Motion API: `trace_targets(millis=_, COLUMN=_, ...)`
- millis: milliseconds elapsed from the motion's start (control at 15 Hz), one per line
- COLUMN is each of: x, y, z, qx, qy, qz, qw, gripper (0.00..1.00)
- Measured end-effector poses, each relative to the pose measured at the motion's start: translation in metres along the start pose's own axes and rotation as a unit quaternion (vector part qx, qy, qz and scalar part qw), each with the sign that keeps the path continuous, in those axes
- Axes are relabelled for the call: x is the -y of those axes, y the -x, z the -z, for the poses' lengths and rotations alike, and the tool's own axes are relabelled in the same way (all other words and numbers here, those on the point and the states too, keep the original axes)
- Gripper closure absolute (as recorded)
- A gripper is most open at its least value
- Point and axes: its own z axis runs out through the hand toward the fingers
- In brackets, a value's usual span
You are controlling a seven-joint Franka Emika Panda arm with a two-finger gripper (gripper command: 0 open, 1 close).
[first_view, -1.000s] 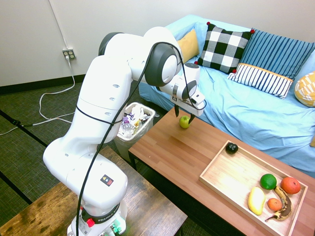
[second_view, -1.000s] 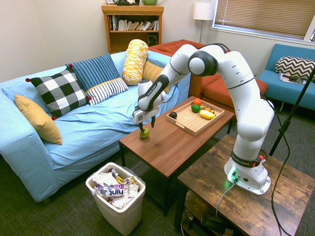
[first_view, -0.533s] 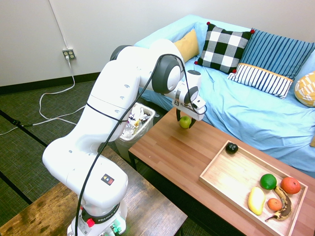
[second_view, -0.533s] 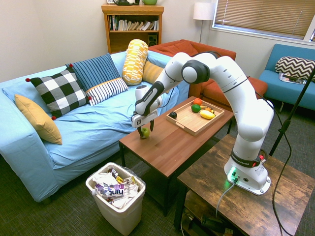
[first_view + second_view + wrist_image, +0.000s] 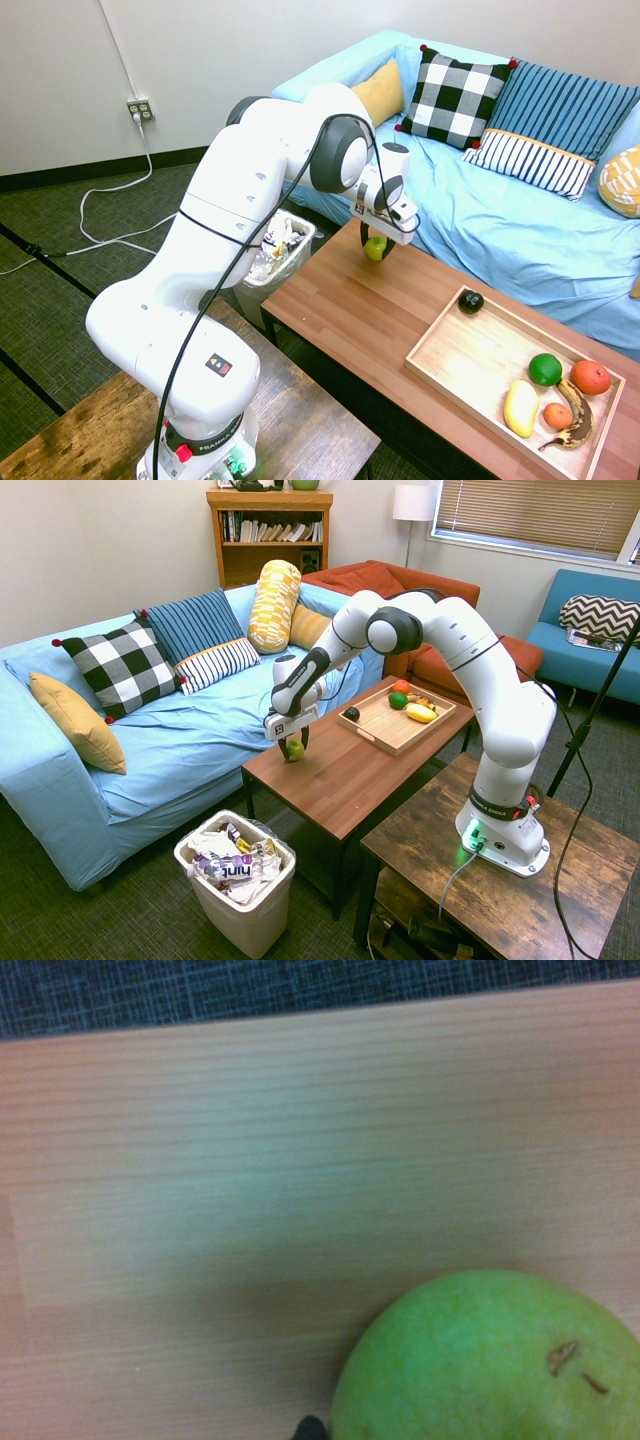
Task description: Put the apple in the tray
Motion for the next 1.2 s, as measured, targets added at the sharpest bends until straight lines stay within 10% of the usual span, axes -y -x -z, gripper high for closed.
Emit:
trace_targets(millis=333, x=-0.008, y=-0.016, z=0.052, qx=-0.019, qy=-0.017, qz=-0.013, qw=1.000, gripper=1.00)
trace_targets(millis=667, x=-0.117, y=-0.099, z=0.126, qx=-0.041, qy=-0.029, qz=-0.106, qw=0.993, gripper=1.00)
trace_targets(millis=1200, x=-0.284, y=-0.198, z=0.086, qx=-0.016, qy=-0.009, qz=-0.225, qw=0.974, gripper=1.00)
